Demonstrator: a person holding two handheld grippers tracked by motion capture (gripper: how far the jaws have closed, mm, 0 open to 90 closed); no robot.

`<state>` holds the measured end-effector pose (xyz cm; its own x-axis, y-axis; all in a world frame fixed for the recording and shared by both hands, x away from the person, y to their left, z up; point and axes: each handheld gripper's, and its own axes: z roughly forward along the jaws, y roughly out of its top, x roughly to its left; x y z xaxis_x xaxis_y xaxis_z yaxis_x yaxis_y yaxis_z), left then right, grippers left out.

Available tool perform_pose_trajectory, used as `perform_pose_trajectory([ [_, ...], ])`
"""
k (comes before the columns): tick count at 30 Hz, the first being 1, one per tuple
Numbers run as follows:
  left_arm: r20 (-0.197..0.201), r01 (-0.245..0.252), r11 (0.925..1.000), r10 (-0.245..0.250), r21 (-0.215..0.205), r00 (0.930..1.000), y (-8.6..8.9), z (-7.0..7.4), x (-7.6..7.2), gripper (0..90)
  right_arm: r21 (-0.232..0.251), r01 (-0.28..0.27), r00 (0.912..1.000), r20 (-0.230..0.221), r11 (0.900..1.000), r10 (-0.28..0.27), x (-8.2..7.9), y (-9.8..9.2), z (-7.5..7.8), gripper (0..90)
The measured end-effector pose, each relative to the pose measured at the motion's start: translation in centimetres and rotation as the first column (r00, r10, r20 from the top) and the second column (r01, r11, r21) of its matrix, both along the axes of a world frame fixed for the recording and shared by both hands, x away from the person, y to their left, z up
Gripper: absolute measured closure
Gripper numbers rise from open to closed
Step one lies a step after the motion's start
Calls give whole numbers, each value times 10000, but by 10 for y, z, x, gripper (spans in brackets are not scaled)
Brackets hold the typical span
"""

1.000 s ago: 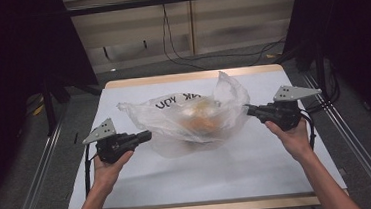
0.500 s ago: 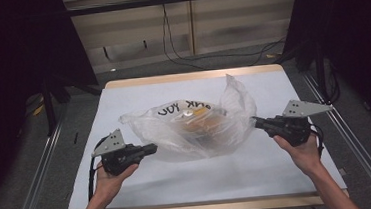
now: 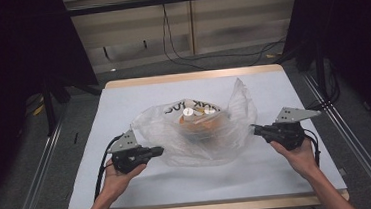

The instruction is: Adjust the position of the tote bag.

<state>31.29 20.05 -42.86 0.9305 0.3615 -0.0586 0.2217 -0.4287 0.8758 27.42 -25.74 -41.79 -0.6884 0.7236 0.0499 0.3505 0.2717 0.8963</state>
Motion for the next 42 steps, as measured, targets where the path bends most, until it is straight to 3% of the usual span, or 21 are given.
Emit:
perform_pose_trajectory([
  [8,-164,0,9982,10,602,9999,-3,-10,2,900,-135,-257,9989,-387,9996,252,1,2,-9,894],
  [9,-213,9,9986,3,535,9998,-5,-12,2,900,-197,-277,9985,-471,9994,268,2,2,-12,894],
  [11,-298,36,9961,-9,881,9996,-5,-15,4,900,-373,-298,9978,-601,9989,275,4,3,-17,894],
  [15,-505,47,9955,1,946,9987,-6,-21,8,900,-521,-295,9959,-871,9982,249,8,3,-24,894],
  [19,-605,178,9883,-87,1513,9981,-9,-28,10,900,-724,-355,9933,-1121,9967,272,9,3,-32,894],
  [24,-701,333,9816,-204,1878,9973,-9,-32,9,900,-722,-568,9904,-1298,9958,471,5,7,-37,894],
  [30,-807,327,9789,-166,2018,9966,-8,-38,8,900,-879,-604,9876,-1499,9943,468,5,6,-41,894],
  [32,-812,300,9728,-115,2299,9966,-11,-42,11,900,-988,-498,9842,-1743,9939,320,7,3,-47,895],
  [38,-1051,343,9645,-68,2617,9944,-13,-47,15,900,-1236,-479,9790,-2027,9912,220,11,2,-54,894],
  [42,-1265,404,9664,-82,2539,9919,-10,-50,17,900,-2055,-427,9770,-2132,9777,-21,14,3,-62,894],
])
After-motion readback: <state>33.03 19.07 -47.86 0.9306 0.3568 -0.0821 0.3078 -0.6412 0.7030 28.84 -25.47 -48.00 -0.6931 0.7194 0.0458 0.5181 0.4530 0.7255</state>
